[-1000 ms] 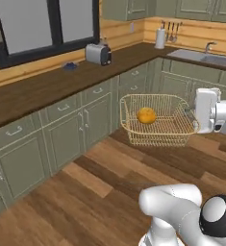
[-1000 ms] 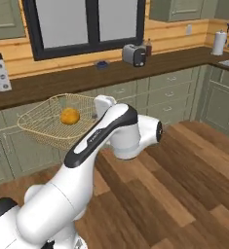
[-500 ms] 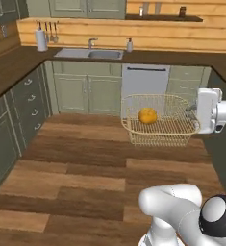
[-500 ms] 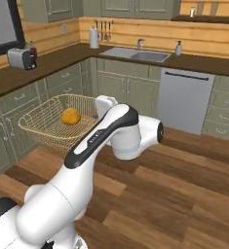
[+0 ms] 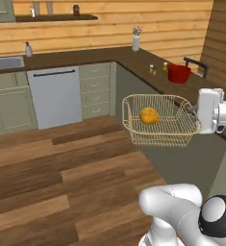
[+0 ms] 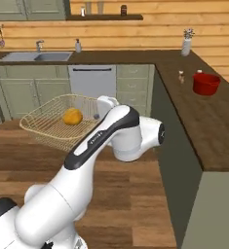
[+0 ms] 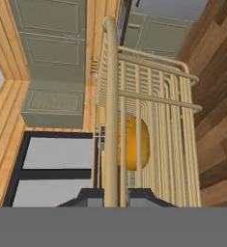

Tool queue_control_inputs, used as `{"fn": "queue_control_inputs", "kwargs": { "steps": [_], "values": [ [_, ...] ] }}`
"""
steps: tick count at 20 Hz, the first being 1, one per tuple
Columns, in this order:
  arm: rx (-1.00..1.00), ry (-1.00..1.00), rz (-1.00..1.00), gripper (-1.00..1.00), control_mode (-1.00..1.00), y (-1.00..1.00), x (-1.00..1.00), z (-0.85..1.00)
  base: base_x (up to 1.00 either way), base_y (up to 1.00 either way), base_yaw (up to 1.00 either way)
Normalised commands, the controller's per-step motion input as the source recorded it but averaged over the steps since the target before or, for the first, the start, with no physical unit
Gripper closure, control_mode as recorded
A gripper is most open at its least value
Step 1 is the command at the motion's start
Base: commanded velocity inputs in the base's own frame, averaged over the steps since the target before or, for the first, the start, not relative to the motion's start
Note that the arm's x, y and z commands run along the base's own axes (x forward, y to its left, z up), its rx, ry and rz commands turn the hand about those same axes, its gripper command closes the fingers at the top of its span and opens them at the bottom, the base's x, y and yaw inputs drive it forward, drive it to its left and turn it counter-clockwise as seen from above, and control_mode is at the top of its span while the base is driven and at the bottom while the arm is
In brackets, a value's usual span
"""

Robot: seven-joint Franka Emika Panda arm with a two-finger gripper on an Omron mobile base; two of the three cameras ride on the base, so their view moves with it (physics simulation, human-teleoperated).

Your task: Open the cabinet, pick up the bread from the cabinet and place it in the basket. Then move the basket to the dining counter.

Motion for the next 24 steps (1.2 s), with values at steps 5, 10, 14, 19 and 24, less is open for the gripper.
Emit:
{"fn": "queue_control_inputs", "kwargs": {
  "steps": [5,10,14,19,24],
  "values": [
    [0.00,0.00,0.00,1.00,1.00,0.00,0.00,0.00,0.36,-0.69,-0.35],
    [0.00,0.00,0.00,1.00,1.00,0.00,0.00,0.00,0.42,-1.00,0.07],
    [0.00,0.00,0.00,1.00,1.00,0.00,0.00,0.00,0.64,-1.00,0.21],
    [0.00,0.00,0.00,1.00,1.00,0.00,0.00,0.00,0.54,-1.00,0.33],
    [0.00,0.00,0.00,1.00,1.00,0.00,0.00,0.00,0.45,-0.99,0.42]
  ]
}}
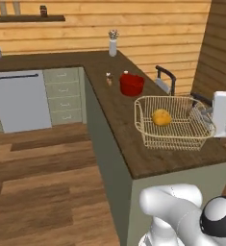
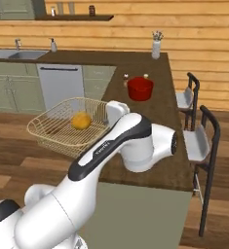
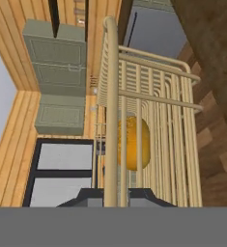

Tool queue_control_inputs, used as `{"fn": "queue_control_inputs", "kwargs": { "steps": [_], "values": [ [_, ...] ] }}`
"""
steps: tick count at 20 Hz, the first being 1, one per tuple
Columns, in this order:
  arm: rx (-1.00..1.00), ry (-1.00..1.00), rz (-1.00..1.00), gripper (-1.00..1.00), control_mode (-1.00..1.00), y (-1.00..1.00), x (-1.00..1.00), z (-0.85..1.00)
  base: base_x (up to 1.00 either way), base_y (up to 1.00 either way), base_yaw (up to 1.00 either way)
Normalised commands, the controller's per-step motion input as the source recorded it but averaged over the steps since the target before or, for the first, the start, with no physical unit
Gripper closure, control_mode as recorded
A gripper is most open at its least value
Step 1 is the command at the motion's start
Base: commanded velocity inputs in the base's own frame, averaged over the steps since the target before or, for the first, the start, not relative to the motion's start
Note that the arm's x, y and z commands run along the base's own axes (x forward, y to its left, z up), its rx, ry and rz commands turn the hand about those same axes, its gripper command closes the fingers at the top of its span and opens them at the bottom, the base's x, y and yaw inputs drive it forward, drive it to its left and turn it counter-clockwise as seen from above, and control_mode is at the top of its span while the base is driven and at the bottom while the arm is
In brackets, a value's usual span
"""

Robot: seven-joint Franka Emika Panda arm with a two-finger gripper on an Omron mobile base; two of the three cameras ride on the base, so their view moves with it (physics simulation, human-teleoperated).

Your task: Open the cabinet, pick up the bread from the cabinet and place it in the basket. Then move the basket to the dining counter.

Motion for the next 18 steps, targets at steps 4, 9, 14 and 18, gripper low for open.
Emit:
{"fn": "queue_control_inputs", "kwargs": {
  "steps": [4,9,14,18],
  "values": [
    [0.00,0.00,0.00,1.00,1.00,0.00,0.00,0.00,0.36,-0.94,0.44],
    [0.00,0.00,0.00,1.00,1.00,0.00,0.00,0.00,0.24,-0.53,0.13],
    [0.00,0.00,0.00,1.00,1.00,0.00,0.00,0.00,0.39,-0.25,0.00],
    [0.00,0.00,0.00,1.00,1.00,0.00,0.00,0.00,0.43,-0.21,0.00]
  ]
}}
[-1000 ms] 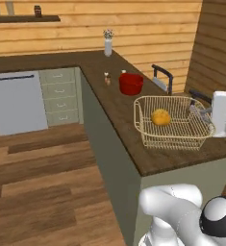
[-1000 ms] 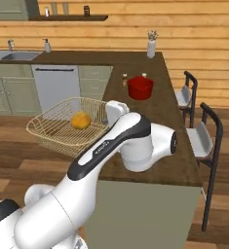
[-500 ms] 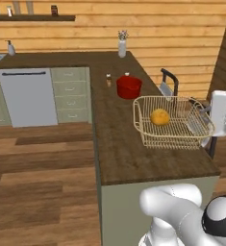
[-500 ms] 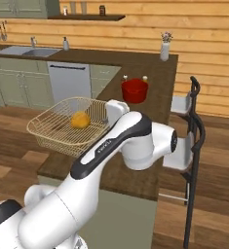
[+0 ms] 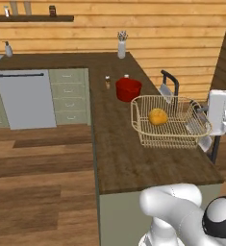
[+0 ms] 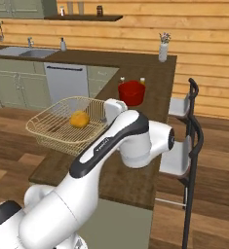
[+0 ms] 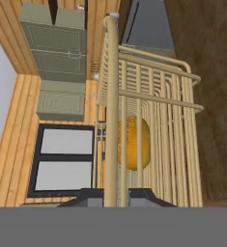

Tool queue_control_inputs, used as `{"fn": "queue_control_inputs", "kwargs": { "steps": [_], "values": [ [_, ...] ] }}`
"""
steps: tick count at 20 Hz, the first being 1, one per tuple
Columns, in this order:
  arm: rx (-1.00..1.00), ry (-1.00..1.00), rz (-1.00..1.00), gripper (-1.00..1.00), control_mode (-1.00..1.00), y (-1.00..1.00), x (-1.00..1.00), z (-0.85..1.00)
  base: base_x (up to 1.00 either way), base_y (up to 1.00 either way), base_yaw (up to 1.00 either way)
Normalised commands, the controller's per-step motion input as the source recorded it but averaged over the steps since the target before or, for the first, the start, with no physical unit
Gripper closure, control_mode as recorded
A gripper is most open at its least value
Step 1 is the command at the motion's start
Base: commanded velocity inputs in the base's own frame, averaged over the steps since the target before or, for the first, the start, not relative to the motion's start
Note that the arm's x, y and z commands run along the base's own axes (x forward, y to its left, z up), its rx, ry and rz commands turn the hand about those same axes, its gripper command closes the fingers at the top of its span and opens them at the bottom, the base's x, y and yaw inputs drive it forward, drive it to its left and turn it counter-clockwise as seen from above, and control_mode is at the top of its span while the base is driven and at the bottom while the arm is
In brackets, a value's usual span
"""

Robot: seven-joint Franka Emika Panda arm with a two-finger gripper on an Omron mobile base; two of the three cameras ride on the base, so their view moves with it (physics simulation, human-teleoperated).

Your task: Open the cabinet, pick up the bread from the cabinet and place it in the basket. Then move the basket to the dining counter.

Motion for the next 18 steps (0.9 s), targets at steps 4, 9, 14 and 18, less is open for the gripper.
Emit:
{"fn": "queue_control_inputs", "kwargs": {
  "steps": [4,9,14,18],
  "values": [
    [0.00,0.00,0.00,1.00,1.00,0.00,0.00,0.00,0.38,-0.11,0.00],
    [0.07,0.00,0.00,1.00,-1.00,-0.21,0.65,-0.40,0.00,0.00,0.00],
    [0.10,0.02,0.00,1.00,-1.00,-0.51,0.83,-0.65,0.00,0.00,0.00],
    [0.04,0.01,-0.03,1.00,-1.00,-0.68,0.59,-0.63,0.00,0.00,0.00]
  ]
}}
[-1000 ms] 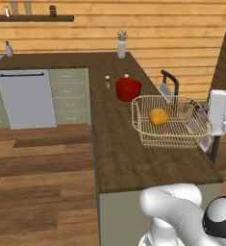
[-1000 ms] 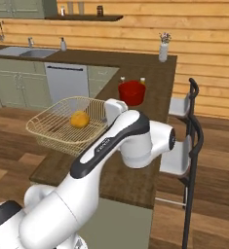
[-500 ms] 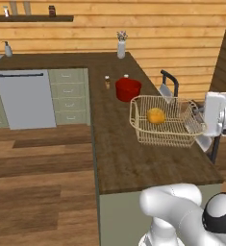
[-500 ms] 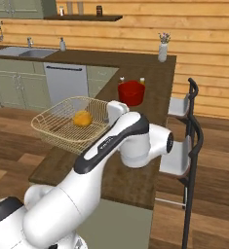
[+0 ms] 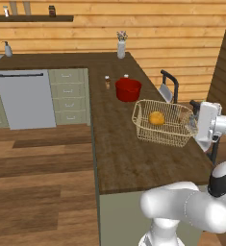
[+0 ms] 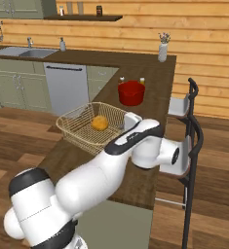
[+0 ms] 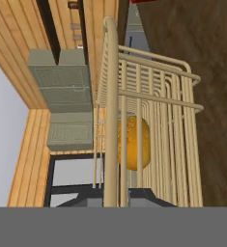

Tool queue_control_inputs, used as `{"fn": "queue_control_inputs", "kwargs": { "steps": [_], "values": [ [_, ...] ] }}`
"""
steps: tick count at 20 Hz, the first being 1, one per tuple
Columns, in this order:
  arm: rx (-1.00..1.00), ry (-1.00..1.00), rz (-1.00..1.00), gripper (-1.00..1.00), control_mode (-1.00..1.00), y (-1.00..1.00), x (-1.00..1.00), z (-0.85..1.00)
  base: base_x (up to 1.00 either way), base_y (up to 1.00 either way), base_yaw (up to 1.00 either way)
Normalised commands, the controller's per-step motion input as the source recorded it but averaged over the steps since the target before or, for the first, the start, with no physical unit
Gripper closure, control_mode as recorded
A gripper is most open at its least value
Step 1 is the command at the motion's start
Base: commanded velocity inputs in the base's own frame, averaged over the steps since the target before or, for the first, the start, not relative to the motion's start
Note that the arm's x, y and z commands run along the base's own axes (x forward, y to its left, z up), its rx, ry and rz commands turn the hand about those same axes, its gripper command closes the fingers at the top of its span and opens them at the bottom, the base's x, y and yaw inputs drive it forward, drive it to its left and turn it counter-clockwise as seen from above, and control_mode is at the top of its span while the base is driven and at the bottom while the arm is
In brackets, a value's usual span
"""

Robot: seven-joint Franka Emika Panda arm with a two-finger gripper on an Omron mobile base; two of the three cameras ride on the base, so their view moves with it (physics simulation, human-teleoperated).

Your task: Open the cabinet, pick up the bread from the cabinet and place it in the basket. Then move the basket to the dining counter.

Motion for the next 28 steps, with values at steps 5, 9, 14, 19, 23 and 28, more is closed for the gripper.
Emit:
{"fn": "queue_control_inputs", "kwargs": {
  "steps": [5,9,14,19,23,28],
  "values": [
    [0.01,0.04,-0.10,1.00,-1.00,-0.39,0.65,-0.40,0.00,0.00,0.00],
    [-0.01,0.02,-0.16,1.00,-1.00,-0.03,0.73,-0.35,0.00,0.00,0.00],
    [-0.02,0.08,-0.17,1.00,-1.00,-0.01,0.78,-0.38,0.00,0.00,0.00],
    [-0.05,0.07,-0.15,1.00,-1.00,-0.01,0.78,-0.38,0.00,0.00,0.00],
    [-0.08,0.00,-0.13,1.00,-1.00,0.00,0.70,-0.46,0.00,0.00,0.00],
    [-0.02,-0.02,-0.05,1.00,-1.00,0.00,0.54,-0.59,0.00,0.00,0.00]
  ]
}}
